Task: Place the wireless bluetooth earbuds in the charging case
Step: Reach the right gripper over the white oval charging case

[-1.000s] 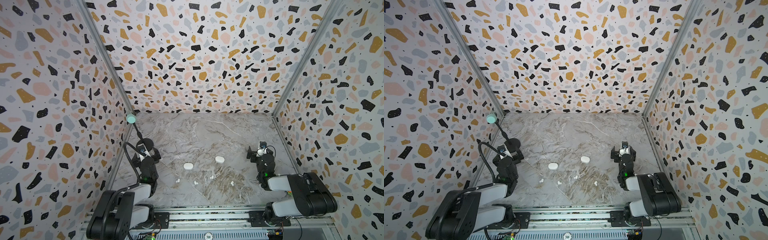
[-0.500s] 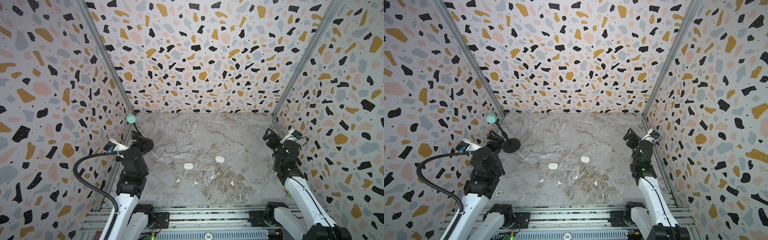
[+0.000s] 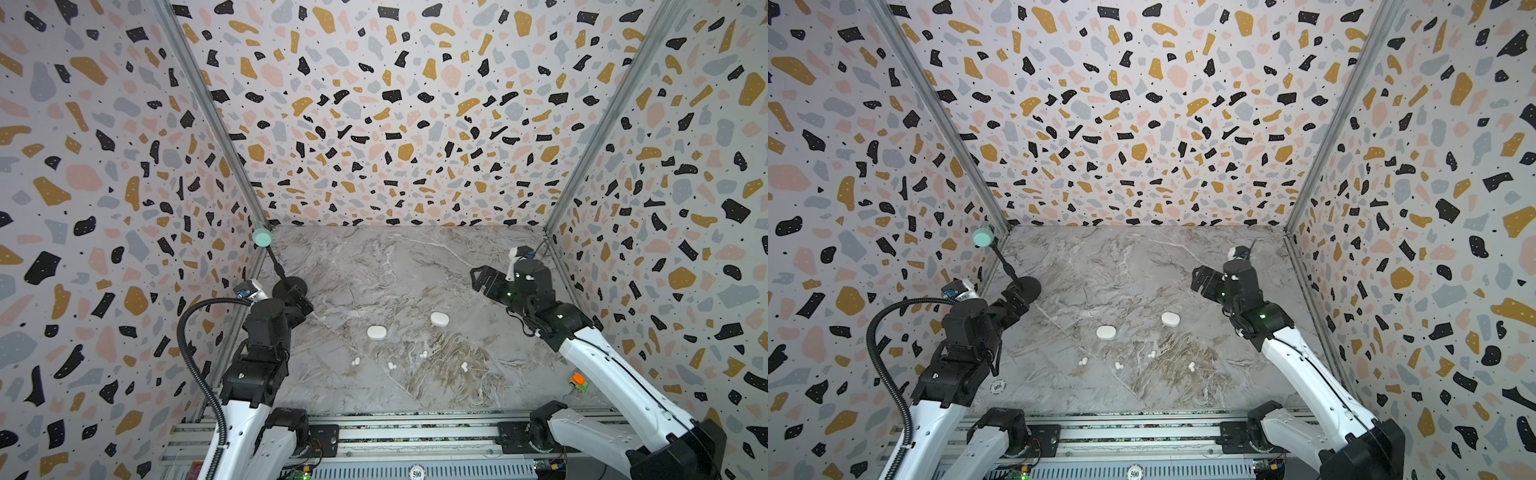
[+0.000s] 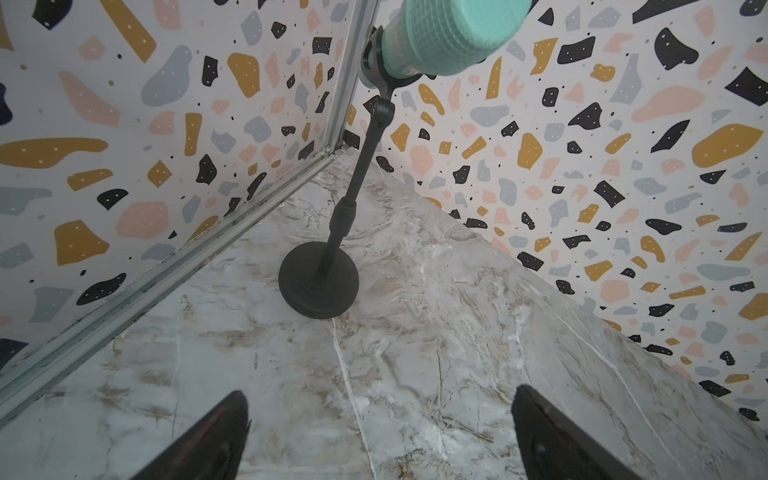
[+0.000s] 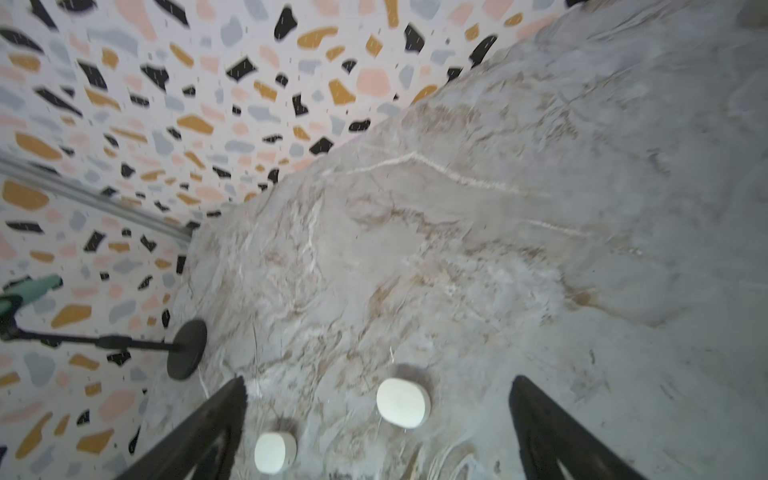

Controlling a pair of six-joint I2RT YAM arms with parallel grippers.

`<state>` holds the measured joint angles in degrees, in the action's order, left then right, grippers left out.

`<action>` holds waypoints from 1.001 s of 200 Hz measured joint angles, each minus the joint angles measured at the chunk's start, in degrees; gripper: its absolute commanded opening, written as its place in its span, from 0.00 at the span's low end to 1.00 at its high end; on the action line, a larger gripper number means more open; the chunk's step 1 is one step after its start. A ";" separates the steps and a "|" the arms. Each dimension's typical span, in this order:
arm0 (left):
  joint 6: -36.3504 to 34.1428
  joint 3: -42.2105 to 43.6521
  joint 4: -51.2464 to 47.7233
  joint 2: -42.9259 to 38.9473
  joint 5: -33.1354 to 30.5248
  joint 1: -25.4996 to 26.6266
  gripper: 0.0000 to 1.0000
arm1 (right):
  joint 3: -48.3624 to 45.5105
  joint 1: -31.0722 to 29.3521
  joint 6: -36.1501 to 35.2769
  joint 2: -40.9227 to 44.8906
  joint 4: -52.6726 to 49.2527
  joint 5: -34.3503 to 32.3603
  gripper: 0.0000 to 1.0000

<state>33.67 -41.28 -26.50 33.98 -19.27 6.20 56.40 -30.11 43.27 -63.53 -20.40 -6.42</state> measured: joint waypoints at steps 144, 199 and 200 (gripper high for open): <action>-0.02 1.07 -1.33 -6.75 -3.72 0.28 1.00 | 53.92 -26.21 9.44 -50.75 -38.38 -2.51 0.99; 0.00 1.22 -1.33 -8.37 -3.54 0.28 1.00 | 62.69 -28.98 10.67 -60.37 -42.71 -0.15 0.99; 0.00 1.22 -1.33 -8.39 -3.54 0.28 1.00 | 62.88 -29.00 10.71 -60.57 -42.75 -0.04 0.99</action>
<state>33.67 -40.05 -27.83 25.58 -22.81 6.48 119.28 -59.11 53.98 -124.09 -63.16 -6.46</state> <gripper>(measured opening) 0.996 0.990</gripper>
